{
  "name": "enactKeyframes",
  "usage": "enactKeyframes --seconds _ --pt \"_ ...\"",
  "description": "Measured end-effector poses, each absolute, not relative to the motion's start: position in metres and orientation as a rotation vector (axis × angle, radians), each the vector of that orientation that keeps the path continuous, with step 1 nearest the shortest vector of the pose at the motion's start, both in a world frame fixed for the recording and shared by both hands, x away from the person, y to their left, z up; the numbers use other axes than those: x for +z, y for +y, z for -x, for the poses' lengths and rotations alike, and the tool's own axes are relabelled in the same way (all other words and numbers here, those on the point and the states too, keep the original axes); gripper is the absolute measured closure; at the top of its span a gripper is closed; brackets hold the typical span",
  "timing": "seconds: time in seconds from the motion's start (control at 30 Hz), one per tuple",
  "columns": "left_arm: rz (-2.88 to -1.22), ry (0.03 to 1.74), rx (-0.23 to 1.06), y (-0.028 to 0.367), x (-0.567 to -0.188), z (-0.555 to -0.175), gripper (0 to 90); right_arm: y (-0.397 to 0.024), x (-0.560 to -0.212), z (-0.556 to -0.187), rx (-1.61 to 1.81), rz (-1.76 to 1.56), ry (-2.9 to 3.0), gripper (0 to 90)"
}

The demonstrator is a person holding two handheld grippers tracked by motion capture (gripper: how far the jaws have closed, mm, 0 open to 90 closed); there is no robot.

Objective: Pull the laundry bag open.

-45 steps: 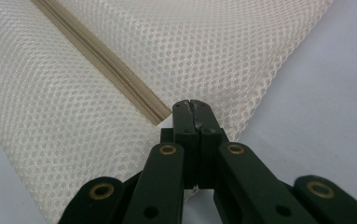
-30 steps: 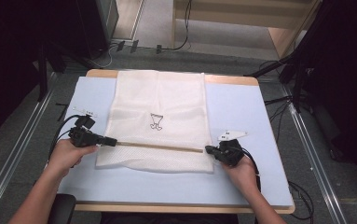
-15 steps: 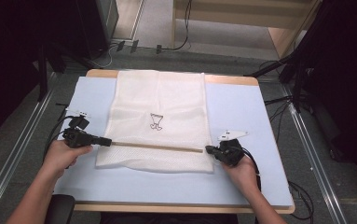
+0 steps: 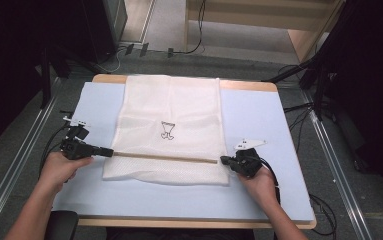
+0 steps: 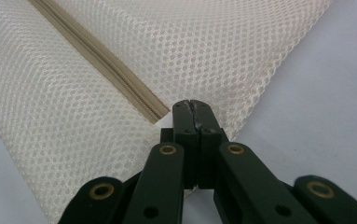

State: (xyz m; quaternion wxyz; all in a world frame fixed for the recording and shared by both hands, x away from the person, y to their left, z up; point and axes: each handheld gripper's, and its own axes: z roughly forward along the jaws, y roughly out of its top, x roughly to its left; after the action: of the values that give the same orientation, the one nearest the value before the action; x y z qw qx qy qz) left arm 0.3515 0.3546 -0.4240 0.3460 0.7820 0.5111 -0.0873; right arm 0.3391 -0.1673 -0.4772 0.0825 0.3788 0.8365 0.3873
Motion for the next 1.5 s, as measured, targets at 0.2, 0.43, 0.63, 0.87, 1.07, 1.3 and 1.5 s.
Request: enactKeyframes --seconds 0.2,0.43,0.63,0.87,1.07,1.3,1.5 --pt "-1.967 1.391 -0.231 0.382 -0.431 -0.348 88.8 -0.168 -0.477 -0.34 1.161 -1.129 2.504 90.0" --pt "-1.973 1.396 -0.213 0.382 -0.431 -0.348 88.7 -0.167 -0.477 -0.341 1.157 -1.14 2.51 90.0" --pt "-1.982 1.391 -0.215 0.381 -0.431 -0.347 88.6 -0.168 -0.476 -0.342 1.156 -1.137 2.515 90.0" --pt "-1.976 1.37 -0.214 0.38 -0.43 -0.343 87.8 -0.169 -0.475 -0.343 1.157 -1.162 2.521 90.0" --pt "-1.975 1.325 -0.164 0.381 -0.431 -0.337 76.9 -0.172 -0.47 -0.345 1.197 -1.171 2.554 80.1" --pt "-1.984 1.302 -0.107 0.377 -0.429 -0.337 64.2 -0.178 -0.461 -0.345 1.228 -1.176 2.51 73.9" --pt "-1.988 1.305 0.007 0.374 -0.425 -0.337 47.8 -0.185 -0.455 -0.346 1.26 -1.182 2.47 64.9"
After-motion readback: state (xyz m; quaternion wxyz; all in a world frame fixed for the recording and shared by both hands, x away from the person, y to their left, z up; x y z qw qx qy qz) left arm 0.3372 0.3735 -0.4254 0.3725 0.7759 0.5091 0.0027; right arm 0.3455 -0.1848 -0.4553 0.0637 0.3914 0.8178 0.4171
